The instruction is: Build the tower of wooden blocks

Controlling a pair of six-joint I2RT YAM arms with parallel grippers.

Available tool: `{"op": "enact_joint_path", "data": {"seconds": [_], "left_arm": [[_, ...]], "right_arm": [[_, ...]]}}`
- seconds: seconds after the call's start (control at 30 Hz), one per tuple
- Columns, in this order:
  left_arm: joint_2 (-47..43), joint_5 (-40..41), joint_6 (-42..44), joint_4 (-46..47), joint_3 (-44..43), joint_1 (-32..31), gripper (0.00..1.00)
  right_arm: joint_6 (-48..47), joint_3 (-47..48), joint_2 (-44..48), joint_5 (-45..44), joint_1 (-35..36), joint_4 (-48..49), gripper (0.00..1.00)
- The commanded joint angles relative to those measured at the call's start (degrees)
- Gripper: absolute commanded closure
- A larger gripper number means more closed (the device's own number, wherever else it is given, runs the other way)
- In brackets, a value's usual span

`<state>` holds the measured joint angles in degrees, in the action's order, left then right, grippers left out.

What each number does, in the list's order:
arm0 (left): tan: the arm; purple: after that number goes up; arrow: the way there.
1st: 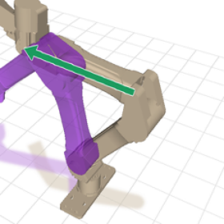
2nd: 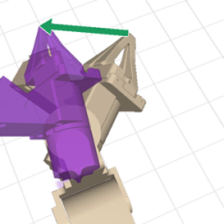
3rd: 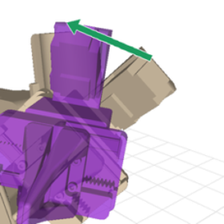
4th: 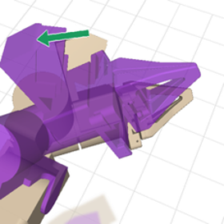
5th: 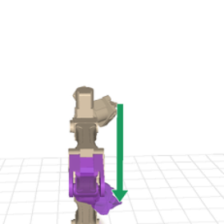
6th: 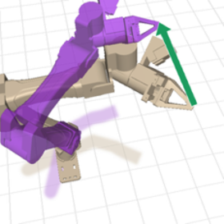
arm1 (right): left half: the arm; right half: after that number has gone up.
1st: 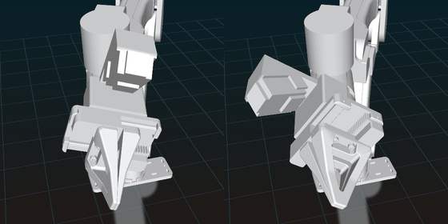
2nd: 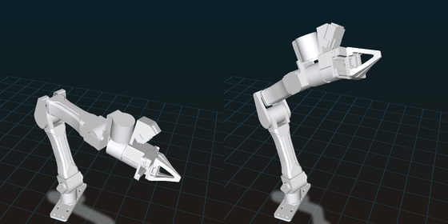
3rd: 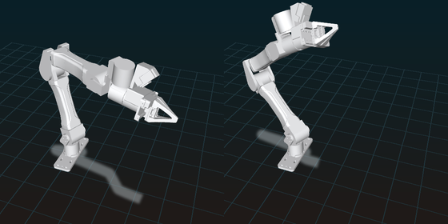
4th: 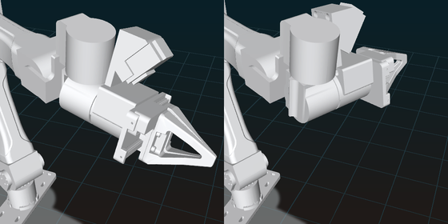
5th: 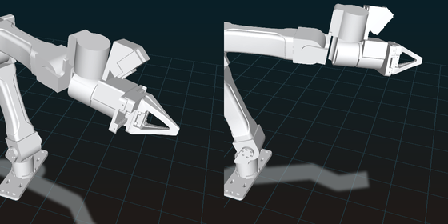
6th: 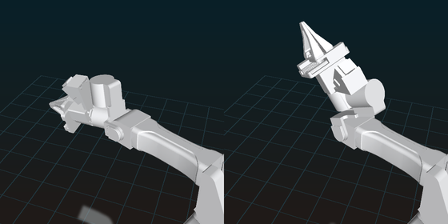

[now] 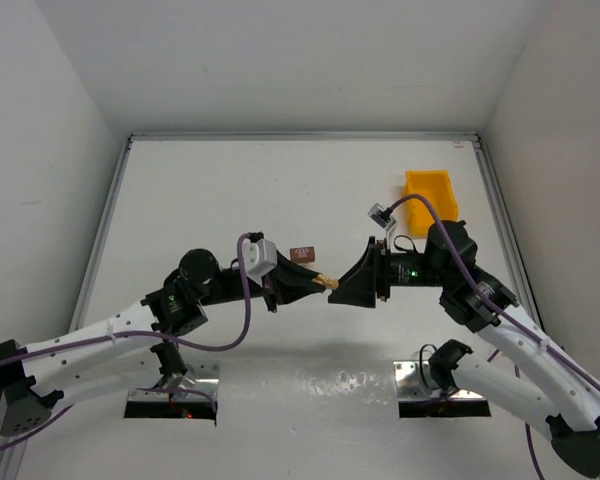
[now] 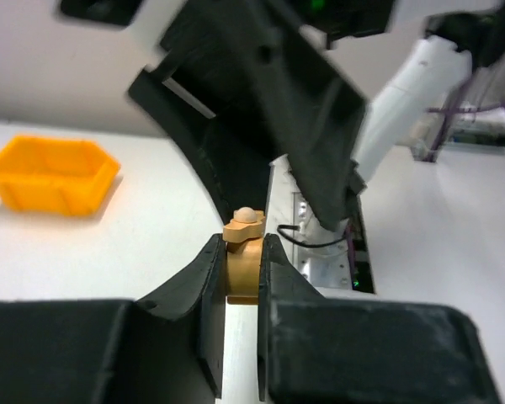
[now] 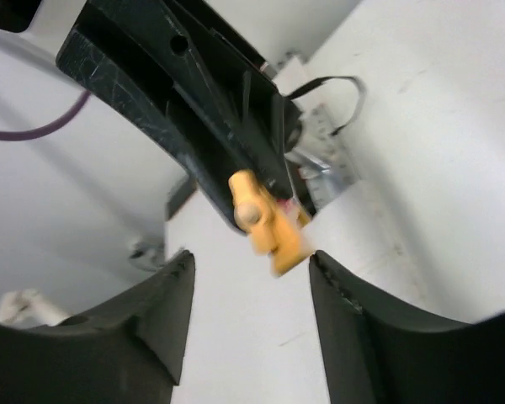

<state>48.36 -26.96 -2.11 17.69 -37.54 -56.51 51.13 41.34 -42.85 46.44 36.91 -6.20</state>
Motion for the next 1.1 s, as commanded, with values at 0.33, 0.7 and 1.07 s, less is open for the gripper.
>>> {"op": "enact_joint_path", "data": {"seconds": [0.33, 0.7, 1.07], "left_arm": [[-7.22, 25.56, -17.22, -2.14, 5.37, 0.35, 1.0], [-10.39, 18.18, -19.6, 2.6, 8.97, 0.44, 1.0], [-9.95, 14.04, -18.28, 5.5, 9.76, 2.02, 1.0]], "right_arm": [[-25.54, 3.13, -0.21, -13.3, 0.36, -9.19, 0.44], [-34.17, 0.41, -1.0, -12.17, 0.27, 2.84, 0.78], [-34.26, 1.11, -8.03, 0.66, -3.07, 14.54, 0.35]]}}
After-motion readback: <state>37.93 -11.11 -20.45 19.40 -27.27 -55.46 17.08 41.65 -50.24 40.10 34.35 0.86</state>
